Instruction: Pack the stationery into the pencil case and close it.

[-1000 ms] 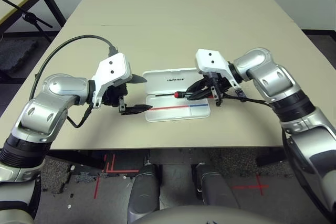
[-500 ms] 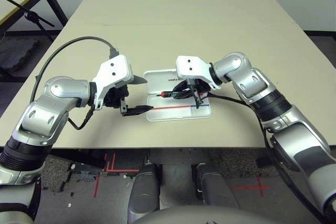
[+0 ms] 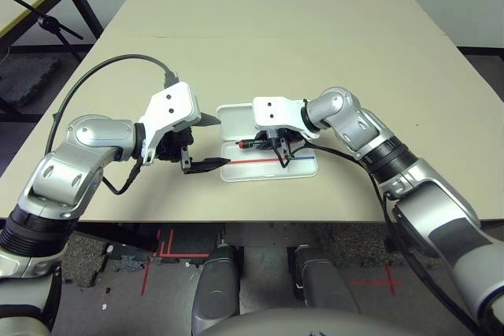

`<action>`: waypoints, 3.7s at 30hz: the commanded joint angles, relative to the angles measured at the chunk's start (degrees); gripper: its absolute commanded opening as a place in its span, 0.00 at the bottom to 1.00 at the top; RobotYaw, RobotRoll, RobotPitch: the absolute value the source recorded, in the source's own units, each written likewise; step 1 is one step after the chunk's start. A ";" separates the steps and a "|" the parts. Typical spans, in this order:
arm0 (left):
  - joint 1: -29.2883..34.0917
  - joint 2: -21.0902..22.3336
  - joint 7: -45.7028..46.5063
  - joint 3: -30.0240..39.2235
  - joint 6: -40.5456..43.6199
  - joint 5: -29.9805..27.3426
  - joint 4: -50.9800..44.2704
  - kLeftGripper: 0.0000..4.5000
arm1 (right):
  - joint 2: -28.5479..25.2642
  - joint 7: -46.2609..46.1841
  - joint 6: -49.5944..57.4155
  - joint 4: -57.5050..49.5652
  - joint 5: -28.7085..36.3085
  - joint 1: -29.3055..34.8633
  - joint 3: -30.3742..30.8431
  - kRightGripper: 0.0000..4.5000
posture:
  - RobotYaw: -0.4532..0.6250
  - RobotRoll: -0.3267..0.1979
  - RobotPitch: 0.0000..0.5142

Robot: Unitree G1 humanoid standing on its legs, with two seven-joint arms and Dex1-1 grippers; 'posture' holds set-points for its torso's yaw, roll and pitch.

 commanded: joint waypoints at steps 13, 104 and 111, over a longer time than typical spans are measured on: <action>0.68 0.49 0.16 0.04 0.61 0.37 0.04 1.00 | -5.61 9.75 5.13 -5.48 7.88 0.18 -5.06 0.99 | 0.50 0.62 0.17; 15.99 12.07 4.23 9.71 5.28 2.86 7.40 0.24 | -27.99 11.08 19.91 -22.96 29.15 17.85 -17.92 1.00 | 0.48 0.62 0.23; 19.86 13.62 -4.50 14.01 4.74 -4.42 -2.13 0.24 | -27.72 11.52 18.94 -21.07 28.52 16.76 -17.36 1.00 | 0.48 0.62 0.22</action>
